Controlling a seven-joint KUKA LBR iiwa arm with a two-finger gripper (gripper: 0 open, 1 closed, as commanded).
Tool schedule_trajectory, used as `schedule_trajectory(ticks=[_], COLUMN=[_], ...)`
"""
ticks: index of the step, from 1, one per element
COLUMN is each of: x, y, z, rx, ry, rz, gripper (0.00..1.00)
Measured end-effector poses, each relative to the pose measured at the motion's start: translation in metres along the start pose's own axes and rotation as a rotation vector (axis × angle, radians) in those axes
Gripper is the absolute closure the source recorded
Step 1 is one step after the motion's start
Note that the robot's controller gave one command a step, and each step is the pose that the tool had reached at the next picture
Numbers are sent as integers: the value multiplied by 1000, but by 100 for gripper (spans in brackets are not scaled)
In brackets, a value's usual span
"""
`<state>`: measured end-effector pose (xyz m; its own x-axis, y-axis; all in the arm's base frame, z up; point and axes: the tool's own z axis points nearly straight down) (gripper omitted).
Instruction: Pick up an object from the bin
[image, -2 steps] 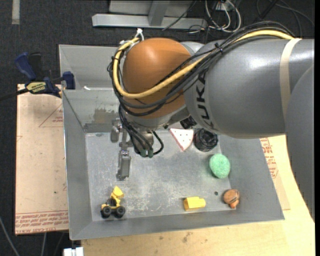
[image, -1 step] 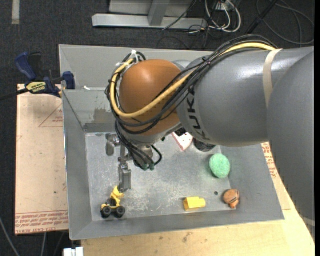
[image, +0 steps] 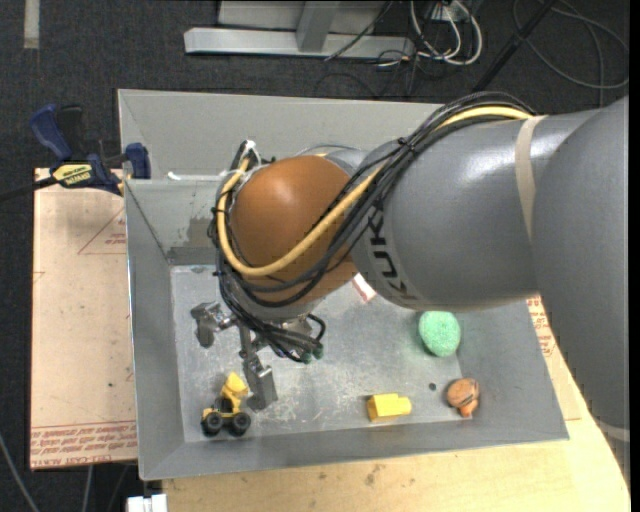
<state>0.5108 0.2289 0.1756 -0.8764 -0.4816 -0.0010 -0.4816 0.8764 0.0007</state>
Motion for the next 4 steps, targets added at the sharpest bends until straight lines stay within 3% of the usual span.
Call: schedule_trajectory(ticks=[1,2,3,4], x=[25,16,0,0], y=[-4,1,12,12], z=[32,73,105,105], rx=[-1,0,-1,-1], ry=[0,0,-2,-2], rz=[-97,-363,-734,-734], gripper=[0,0,100,100])
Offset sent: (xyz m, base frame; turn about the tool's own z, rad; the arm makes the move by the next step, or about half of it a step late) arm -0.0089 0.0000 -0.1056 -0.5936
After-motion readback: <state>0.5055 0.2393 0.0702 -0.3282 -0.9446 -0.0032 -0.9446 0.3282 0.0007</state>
